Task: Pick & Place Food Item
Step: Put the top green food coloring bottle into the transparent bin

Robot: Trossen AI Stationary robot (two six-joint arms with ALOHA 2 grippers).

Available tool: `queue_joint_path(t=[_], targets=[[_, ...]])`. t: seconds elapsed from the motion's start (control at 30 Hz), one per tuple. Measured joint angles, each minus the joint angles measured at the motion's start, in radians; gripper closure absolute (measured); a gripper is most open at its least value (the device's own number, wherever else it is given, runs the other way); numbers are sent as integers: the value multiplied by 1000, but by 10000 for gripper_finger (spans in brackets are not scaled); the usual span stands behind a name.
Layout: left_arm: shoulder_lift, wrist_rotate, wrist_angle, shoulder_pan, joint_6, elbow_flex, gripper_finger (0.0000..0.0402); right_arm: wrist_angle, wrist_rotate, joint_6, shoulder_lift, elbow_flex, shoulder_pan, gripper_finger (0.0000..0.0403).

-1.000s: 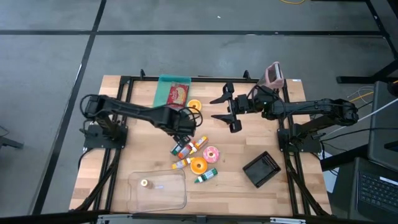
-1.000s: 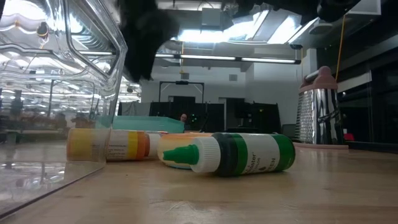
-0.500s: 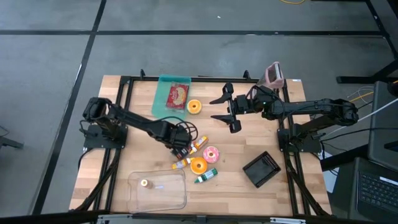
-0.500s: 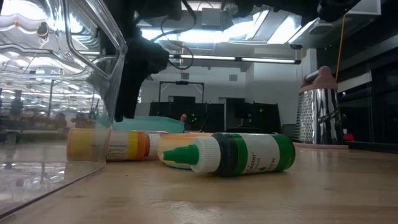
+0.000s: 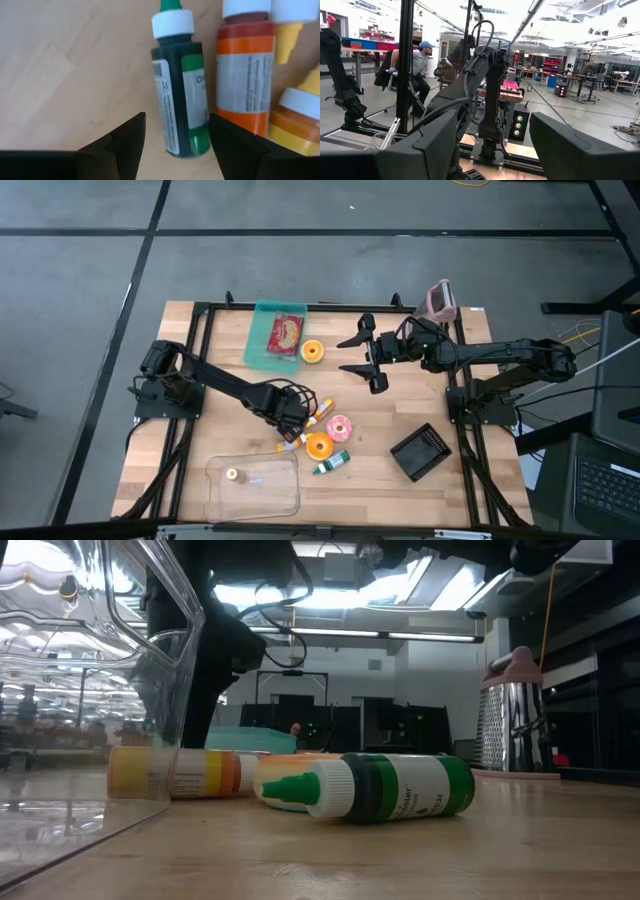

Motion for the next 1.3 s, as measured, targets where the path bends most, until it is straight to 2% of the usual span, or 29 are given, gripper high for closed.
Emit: queue_joint_path(t=[0.47,0.8,1.0,1.3], targets=[[-1,-43,47,18,4,0,191,0,0,0,0,0,0,156],[-1,18,37,11,-12,-1,191,0,0,0,0,0,0,156],[-3,23,50,3,-53,-60,191,0,0,0,0,0,0,156],[-4,42,162,-1,-64,-130,194,0,0,1,0,0,0,156]])
